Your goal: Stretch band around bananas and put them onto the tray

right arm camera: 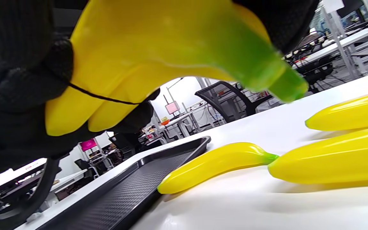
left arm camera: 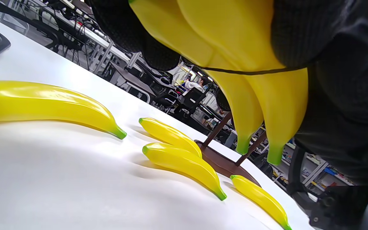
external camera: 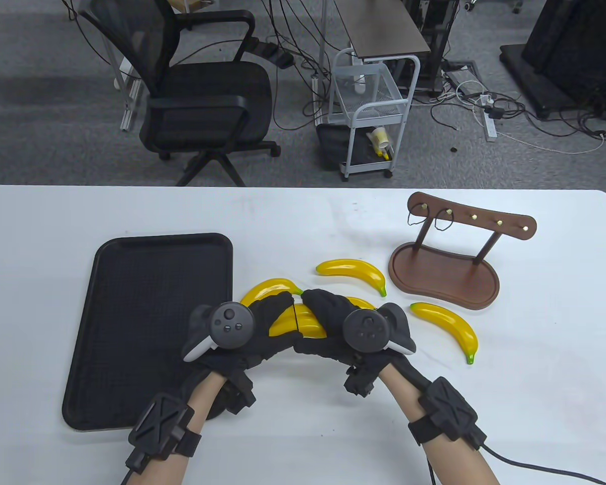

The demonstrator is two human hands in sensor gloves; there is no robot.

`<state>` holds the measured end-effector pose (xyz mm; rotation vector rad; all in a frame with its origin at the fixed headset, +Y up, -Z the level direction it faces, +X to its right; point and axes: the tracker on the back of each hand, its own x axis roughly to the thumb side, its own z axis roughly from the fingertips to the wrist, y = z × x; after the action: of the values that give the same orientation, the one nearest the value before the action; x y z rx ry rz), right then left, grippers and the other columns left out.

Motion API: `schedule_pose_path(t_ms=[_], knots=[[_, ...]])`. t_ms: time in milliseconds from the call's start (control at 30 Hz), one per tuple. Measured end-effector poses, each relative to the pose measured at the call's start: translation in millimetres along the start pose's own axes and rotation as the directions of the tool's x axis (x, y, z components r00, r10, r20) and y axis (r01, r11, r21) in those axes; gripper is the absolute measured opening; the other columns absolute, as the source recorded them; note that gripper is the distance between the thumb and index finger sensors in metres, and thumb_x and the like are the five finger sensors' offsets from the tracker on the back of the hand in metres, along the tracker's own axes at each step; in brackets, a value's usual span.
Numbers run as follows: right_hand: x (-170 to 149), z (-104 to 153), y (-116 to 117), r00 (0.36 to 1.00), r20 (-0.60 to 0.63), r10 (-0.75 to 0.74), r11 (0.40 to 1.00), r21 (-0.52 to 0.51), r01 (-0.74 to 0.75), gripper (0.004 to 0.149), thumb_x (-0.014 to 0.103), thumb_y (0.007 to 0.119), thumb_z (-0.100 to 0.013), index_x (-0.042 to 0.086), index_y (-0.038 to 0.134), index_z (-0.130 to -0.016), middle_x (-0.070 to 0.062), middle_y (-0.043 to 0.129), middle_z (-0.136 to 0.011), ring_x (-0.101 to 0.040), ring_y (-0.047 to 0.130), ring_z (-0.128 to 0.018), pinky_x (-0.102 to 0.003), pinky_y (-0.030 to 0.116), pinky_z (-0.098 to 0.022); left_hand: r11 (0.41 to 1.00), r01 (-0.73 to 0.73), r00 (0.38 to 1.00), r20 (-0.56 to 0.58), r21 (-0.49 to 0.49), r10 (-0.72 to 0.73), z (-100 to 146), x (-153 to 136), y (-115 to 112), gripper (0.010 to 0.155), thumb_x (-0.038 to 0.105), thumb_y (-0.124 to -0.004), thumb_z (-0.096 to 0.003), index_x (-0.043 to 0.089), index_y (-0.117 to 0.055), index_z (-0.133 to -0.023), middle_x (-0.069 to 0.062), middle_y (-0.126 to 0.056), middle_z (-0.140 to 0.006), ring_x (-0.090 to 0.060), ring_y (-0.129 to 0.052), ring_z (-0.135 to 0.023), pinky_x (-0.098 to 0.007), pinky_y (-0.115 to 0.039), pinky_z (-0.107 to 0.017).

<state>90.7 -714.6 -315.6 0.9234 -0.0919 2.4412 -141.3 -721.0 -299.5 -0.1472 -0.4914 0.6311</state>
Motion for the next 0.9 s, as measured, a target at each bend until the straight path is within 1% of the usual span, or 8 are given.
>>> schedule_pose_path(t_ms=[200,533,767,833,867,900], knots=[[-10.3,1.0,-2.9,0.996,0.005,-0.093,0.996,0.004,0.093,0.083,0.059,0.078,-0.048,0.009,0.056,-0.11,-0.018,0.068,-0.109,-0.043,0.079,-0.087,-0.057,0.074,-0.058,1.0,-0.016,1.0,0.013,-0.009,0.016,0.3,-1.3,1.0,0.08,0.063,-0.077,-0.0528,0.024,-0.047,-0.116,-0.005,-0.061,-0.121,-0.031,-0.076,-0.103,-0.052,-0.058,-0.083],[-9.4,1.2,-3.8,0.996,-0.004,-0.086,0.996,0.01,0.086,0.083,0.059,0.077,-0.048,0.01,0.053,-0.111,-0.018,0.065,-0.11,-0.043,0.078,-0.089,-0.056,0.074,-0.058,1.0,-0.023,1.0,-0.003,-0.01,0.023,0.3,-3.4,1.5,0.08,0.065,-0.075,-0.053,0.023,-0.048,-0.116,-0.005,-0.064,-0.12,-0.03,-0.079,-0.101,-0.051,-0.061,-0.082],[-4.0,1.9,-6.6,0.999,0.012,-0.03,0.999,-0.026,0.03,0.083,0.055,0.079,-0.049,0.011,0.048,-0.112,-0.018,0.056,-0.114,-0.044,0.07,-0.096,-0.058,0.071,-0.062,0.996,-0.09,0.995,-0.047,0.005,0.09,0.4,-11.4,3.3,0.08,0.065,-0.074,-0.055,0.019,-0.05,-0.116,-0.009,-0.067,-0.118,-0.032,-0.083,-0.097,-0.052,-0.063,-0.079],[-1.2,1.9,-7.7,1.0,0.016,0.003,0.999,-0.048,-0.002,0.082,0.052,0.08,-0.049,0.012,0.047,-0.112,-0.016,0.056,-0.114,-0.042,0.069,-0.098,-0.057,0.07,-0.064,0.99,-0.141,0.988,-0.062,0.007,0.141,0.4,-14.2,3.9,0.08,0.065,-0.073,-0.0556,0.018,-0.05,-0.116,-0.01,-0.068,-0.117,-0.033,-0.084,-0.096,-0.053,-0.064,-0.078],[0.4,2.0,-8.3,1.0,0.011,0.027,0.998,-0.062,-0.026,0.08,0.049,0.081,-0.05,0.013,0.045,-0.112,-0.015,0.054,-0.115,-0.042,0.066,-0.1,-0.057,0.066,-0.067,0.987,-0.159,0.985,-0.066,0.007,0.159,0.3,-14.8,4.0,0.08,0.065,-0.073,-0.0557,0.018,-0.051,-0.116,-0.011,-0.068,-0.117,-0.033,-0.084,-0.095,-0.053,-0.065,-0.077],[1.6,1.9,-9.1,0.999,0.014,0.052,0.996,-0.071,-0.051,0.08,0.049,0.081,-0.05,0.014,0.045,-0.112,-0.015,0.054,-0.115,-0.041,0.066,-0.1,-0.056,0.065,-0.068,0.983,-0.181,0.98,-0.079,0.008,0.181,0.1,-15.8,4.1,0.08,0.065,-0.073,-0.056,0.017,-0.051,-0.116,-0.011,-0.069,-0.116,-0.033,-0.085,-0.094,-0.053,-0.065,-0.077]])
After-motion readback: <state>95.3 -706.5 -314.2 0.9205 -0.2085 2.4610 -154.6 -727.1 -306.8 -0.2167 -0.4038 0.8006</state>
